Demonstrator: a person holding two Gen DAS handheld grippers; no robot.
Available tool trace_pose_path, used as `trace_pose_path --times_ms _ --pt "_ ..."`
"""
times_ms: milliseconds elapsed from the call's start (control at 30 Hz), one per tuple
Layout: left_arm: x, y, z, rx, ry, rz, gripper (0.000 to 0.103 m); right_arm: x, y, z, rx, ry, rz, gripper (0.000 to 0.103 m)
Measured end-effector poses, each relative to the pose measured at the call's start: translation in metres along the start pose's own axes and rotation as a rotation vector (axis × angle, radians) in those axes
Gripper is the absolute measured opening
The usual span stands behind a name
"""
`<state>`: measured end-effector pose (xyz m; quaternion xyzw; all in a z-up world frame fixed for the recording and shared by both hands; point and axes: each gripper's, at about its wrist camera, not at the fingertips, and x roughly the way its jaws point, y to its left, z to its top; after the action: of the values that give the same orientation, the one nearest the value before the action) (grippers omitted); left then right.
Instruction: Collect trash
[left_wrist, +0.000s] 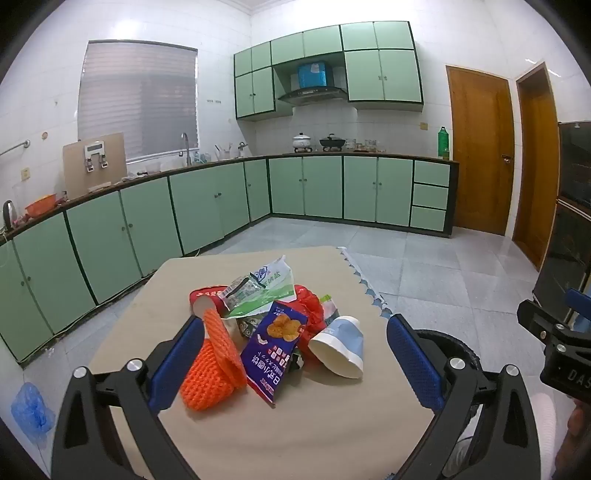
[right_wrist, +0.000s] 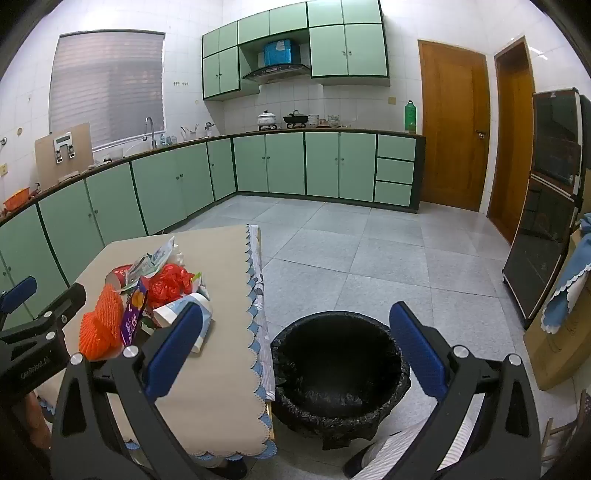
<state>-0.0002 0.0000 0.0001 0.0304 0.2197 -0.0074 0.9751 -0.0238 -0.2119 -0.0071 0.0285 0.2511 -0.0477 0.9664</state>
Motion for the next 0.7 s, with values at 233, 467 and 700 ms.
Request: trace_pose_path --times_ms 233,467,700 --pt "0.0017 0.0011 0.0003 0.0 -0.004 0.009 0.097 0.0009 0.0004 -0.0007 0.0 0.001 -0.001 0.098" --pt "-0.0027 0.0 0.002 0.004 -0.012 0.008 0.097 0.0006 0.0 -0.0007 0.003 0.002 0.001 0.098" --pt "-0.002 0.0003 0.0009 0.004 -0.011 0.009 0.097 0.0008 -0.0009 -0.0008 0.004 0.002 0.001 0.098"
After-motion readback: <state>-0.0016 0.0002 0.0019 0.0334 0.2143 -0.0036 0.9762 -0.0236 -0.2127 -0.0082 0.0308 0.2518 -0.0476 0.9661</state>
